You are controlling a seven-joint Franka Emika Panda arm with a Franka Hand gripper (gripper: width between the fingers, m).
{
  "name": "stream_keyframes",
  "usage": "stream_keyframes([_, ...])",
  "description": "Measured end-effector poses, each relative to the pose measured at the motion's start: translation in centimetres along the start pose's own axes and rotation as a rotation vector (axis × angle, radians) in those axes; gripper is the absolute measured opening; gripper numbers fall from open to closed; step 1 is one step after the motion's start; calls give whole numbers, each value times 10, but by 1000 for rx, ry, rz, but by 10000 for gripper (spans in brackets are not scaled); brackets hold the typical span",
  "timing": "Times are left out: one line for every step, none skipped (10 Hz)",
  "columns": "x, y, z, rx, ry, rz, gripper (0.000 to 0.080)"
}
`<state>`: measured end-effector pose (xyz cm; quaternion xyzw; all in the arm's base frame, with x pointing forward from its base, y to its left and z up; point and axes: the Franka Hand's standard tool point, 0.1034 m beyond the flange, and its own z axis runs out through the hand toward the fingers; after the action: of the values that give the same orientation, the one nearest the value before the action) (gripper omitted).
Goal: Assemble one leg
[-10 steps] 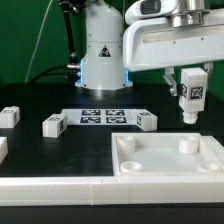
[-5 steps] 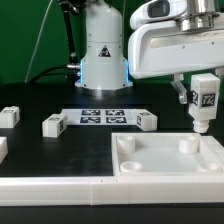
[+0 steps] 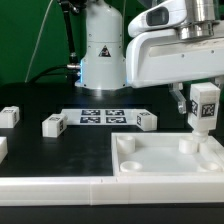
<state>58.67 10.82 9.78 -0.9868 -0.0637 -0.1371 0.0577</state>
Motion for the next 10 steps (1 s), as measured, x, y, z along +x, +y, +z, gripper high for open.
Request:
stream_keyframes([9,3,4,0,9,-8,288])
stream_keyframes([16,7,9,-2,15,-11,288])
stream_keyframes([19,8,13,-1,16,-8,288])
stream_keyframes([18,8,17,0,12,-5,288])
stream_keyframes([15,6,21,0,7,0,288])
stream_keyframes([13,6,24,1,2,0,288])
stream_keyframes([13,5,27,0,11,-2,288])
stream_keyframes([15,2,30,-1,30,-6,288])
stream_keyframes([12,2,34,-1,23,-6,288])
stream_keyframes([10,2,38,-1,21,-5,288])
